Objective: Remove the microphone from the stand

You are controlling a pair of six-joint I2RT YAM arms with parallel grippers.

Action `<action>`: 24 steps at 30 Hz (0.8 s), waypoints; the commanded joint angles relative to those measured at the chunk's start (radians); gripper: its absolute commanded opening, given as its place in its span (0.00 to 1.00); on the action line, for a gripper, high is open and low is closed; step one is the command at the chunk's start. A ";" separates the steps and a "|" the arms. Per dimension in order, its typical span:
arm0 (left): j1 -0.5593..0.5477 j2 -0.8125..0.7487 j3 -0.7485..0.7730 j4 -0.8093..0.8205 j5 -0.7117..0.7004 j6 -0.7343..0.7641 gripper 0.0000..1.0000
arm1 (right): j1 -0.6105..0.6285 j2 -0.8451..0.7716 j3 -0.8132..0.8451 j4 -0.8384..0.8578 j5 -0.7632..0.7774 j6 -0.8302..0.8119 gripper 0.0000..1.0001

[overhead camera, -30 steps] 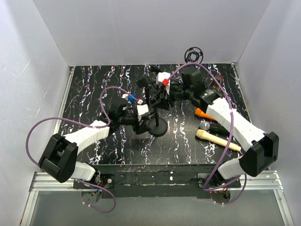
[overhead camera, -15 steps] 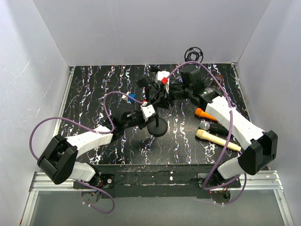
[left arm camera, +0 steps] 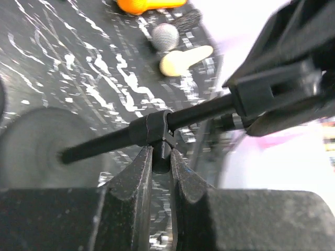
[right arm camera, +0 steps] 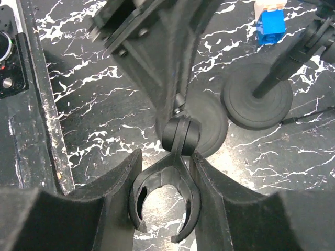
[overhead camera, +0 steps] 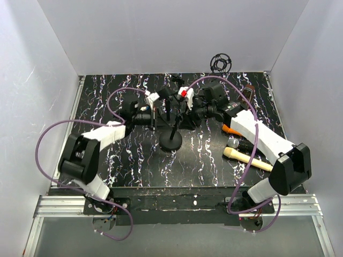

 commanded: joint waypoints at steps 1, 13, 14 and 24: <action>0.112 0.137 0.106 0.311 0.289 -0.609 0.00 | 0.015 -0.034 -0.011 -0.144 -0.053 0.027 0.01; 0.132 0.091 0.101 -0.081 0.256 -0.426 0.65 | 0.025 0.038 0.036 -0.090 0.008 0.042 0.01; 0.136 0.082 0.113 -0.112 0.254 -0.376 0.66 | 0.028 0.047 0.047 -0.097 0.018 0.039 0.01; 0.285 -0.011 0.089 -0.324 0.222 -0.278 0.68 | 0.131 0.093 0.050 -0.127 0.163 -0.070 0.06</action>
